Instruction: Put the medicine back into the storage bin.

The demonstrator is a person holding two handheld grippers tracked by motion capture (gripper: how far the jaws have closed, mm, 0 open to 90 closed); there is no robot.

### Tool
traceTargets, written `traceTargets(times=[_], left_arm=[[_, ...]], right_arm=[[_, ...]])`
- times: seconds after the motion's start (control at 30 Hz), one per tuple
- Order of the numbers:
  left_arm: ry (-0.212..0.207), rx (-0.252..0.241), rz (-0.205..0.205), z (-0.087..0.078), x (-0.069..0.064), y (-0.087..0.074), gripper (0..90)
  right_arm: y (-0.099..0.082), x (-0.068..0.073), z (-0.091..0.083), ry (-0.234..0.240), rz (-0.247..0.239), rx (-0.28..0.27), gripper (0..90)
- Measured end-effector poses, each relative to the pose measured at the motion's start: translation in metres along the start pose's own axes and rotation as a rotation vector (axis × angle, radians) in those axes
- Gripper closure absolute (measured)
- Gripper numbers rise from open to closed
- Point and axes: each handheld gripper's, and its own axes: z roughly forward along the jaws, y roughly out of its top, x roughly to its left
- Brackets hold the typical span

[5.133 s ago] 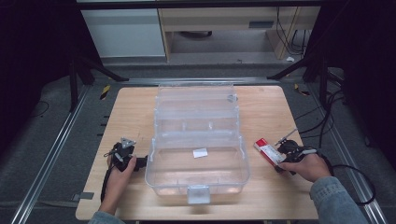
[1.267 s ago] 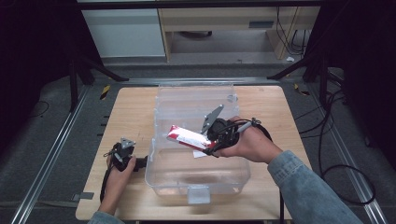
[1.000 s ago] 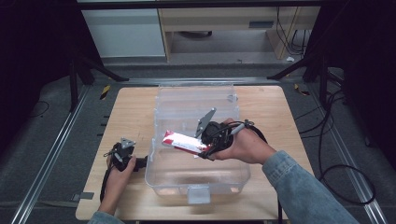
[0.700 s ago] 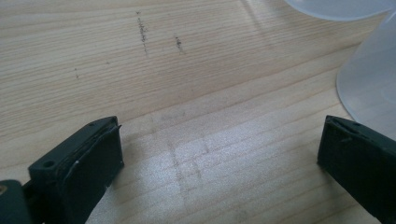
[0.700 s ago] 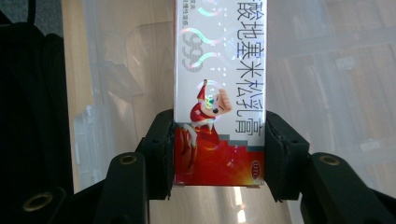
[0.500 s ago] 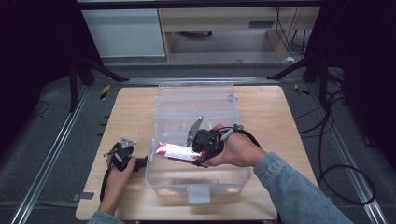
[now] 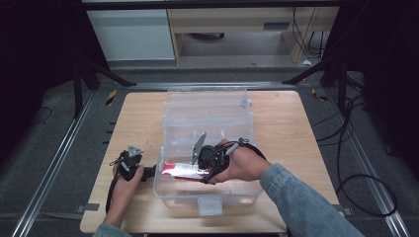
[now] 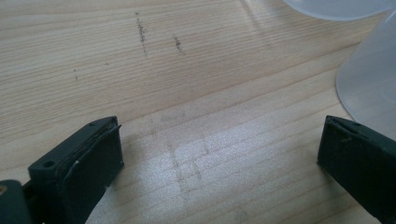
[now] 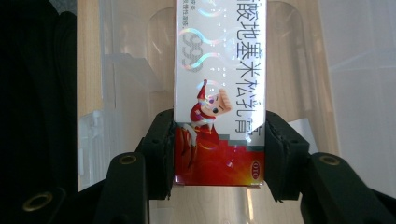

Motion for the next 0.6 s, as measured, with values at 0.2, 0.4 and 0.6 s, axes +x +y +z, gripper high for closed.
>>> traceTargets(times=[0.2,0.4,0.6], left_arm=[[0.0,0.0,0.0,0.0,0.0,0.0,0.0],[-0.001,0.0,0.001,0.0,0.0,0.0,0.0],[-0.001,0.0,0.001,0.0,0.0,0.0,0.0]], right_arm=[[0.002,0.0,0.009,0.018,-0.016,0.028,51.4],[0.005,0.001,0.018,0.039,-0.034,0.046,51.4],[0.006,-0.003,0.024,0.047,-0.041,0.051,51.4]])
